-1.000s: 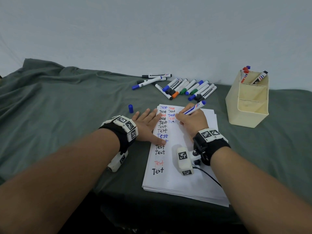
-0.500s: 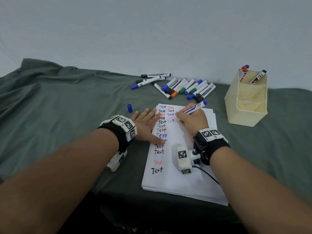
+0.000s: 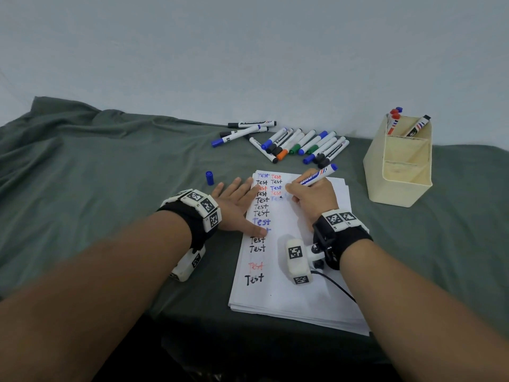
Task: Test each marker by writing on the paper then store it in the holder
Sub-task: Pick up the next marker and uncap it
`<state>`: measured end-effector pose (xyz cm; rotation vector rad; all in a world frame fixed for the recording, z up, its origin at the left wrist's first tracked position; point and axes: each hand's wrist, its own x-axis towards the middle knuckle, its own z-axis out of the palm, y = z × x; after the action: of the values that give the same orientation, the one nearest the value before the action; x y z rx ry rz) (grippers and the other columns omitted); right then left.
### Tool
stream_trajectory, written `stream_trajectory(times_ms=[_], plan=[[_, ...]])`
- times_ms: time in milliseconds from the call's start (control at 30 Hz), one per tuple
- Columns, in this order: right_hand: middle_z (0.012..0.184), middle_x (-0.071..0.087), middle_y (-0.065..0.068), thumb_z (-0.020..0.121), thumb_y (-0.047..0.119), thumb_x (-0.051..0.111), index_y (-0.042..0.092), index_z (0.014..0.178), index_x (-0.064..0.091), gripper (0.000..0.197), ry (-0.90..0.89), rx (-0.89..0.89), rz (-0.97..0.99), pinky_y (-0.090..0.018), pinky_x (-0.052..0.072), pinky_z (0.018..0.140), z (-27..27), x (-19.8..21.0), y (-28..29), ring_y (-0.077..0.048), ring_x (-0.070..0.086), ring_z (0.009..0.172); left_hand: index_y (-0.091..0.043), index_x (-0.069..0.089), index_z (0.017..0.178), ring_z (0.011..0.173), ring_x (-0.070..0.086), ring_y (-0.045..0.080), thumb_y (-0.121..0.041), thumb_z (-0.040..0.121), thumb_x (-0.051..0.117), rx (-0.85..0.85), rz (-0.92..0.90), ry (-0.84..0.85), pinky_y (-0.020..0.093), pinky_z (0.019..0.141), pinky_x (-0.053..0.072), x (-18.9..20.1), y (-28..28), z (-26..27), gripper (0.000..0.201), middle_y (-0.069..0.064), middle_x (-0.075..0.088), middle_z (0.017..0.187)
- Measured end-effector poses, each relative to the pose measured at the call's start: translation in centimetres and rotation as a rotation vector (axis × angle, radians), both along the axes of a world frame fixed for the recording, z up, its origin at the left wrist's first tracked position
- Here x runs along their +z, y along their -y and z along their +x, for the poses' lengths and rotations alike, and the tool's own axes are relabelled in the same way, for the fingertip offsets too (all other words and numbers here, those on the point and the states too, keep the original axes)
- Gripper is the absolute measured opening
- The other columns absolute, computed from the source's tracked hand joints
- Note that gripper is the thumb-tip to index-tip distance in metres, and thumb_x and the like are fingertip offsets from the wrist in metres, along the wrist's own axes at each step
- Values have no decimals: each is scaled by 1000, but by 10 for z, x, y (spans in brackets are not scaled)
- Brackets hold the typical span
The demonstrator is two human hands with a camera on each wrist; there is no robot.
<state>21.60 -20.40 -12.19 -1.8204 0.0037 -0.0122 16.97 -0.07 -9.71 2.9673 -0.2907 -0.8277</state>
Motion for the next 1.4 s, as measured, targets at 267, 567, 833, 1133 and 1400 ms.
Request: stream_trajectory(times_ms=[267, 567, 833, 1133, 1400], plan=[[66, 68, -4, 85, 19, 79, 22, 83, 69, 11, -84, -54, 374, -23, 50, 56, 5, -4, 4, -13, 60, 59, -31, -18, 154, 147, -26, 15, -86, 71, 51, 14, -48, 31, 49, 119, -13, -3, -2, 1, 121, -10, -28, 160], [60, 58, -9, 93, 9, 68, 8, 87, 69, 6, -197, -37, 645, -26, 45, 49, -2, 7, 2, -19, 57, 51, -40, 44, 141, 142, 23, 23, -72, 82, 52, 19, -88, 541, 47, 115, 23, 7, -16, 6, 68, -5, 30, 155], [70, 67, -16, 91, 1, 69, 10, 89, 65, 10, -123, -9, 605, -28, 48, 50, -2, 6, 2, -22, 59, 54, -27, 65, 125, 117, 53, 32, -23, 92, 62, 366, 10, 508, 38, 99, 44, 7, -61, 17, 34, 11, 57, 126], [83, 74, -20, 86, 2, 74, 8, 96, 70, 13, -120, 62, 509, -30, 47, 55, -2, 2, 4, -24, 60, 61, -25, 59, 111, 86, 56, 22, -35, 99, 51, 360, -170, 528, 33, 74, 42, 13, -38, 23, 18, 5, 67, 103], [83, 74, -23, 88, -1, 69, 5, 90, 73, 8, -114, 132, 509, -30, 44, 54, -7, 6, 3, -24, 58, 57, -26, 51, 121, 90, 59, 17, -34, 101, 47, 228, -259, 477, 30, 74, 43, 19, -7, 22, 21, 1, 67, 110]])
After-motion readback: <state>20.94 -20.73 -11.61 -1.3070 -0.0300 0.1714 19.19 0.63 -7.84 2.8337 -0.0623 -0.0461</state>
